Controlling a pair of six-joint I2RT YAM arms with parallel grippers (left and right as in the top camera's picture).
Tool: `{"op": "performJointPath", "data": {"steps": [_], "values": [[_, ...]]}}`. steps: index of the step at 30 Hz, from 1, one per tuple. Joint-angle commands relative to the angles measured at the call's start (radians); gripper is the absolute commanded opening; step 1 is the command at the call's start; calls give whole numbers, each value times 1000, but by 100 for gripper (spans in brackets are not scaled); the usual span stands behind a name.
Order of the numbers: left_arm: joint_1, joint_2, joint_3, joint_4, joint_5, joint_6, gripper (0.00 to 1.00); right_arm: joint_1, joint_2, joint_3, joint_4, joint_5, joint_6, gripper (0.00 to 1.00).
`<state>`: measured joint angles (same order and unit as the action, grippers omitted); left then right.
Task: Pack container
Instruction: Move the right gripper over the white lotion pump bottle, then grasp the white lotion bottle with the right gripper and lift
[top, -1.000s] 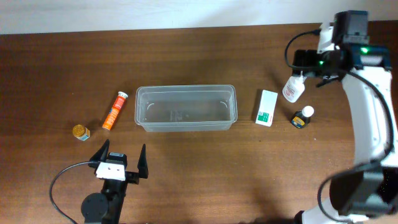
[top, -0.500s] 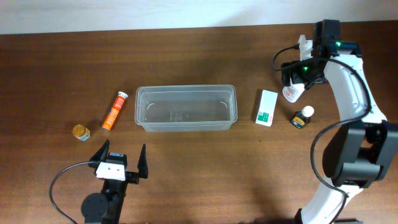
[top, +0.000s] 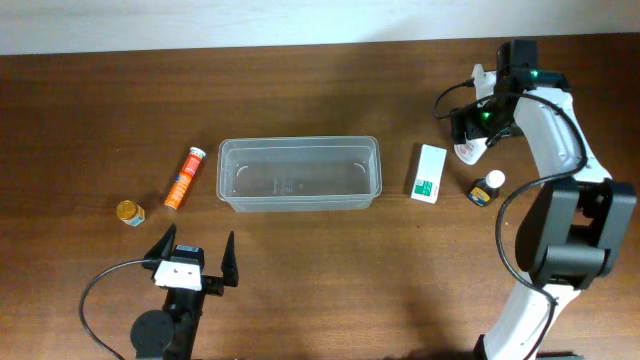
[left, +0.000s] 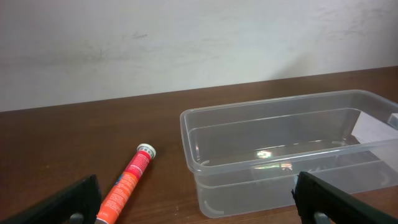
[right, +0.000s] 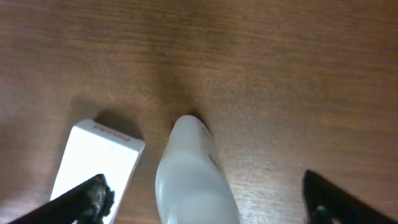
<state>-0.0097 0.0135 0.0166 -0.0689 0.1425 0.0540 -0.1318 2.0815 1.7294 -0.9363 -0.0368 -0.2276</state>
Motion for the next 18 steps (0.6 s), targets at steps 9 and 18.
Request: {"op": "performJointPath", "data": {"steps": [9,18], "values": [[4,-8,-8,0,0,16,99,-13,40,-14,16,-11,-8,38],[4,-8,-8,0,0,16,99,-13,39,14,-3,-11,5,24]]}}
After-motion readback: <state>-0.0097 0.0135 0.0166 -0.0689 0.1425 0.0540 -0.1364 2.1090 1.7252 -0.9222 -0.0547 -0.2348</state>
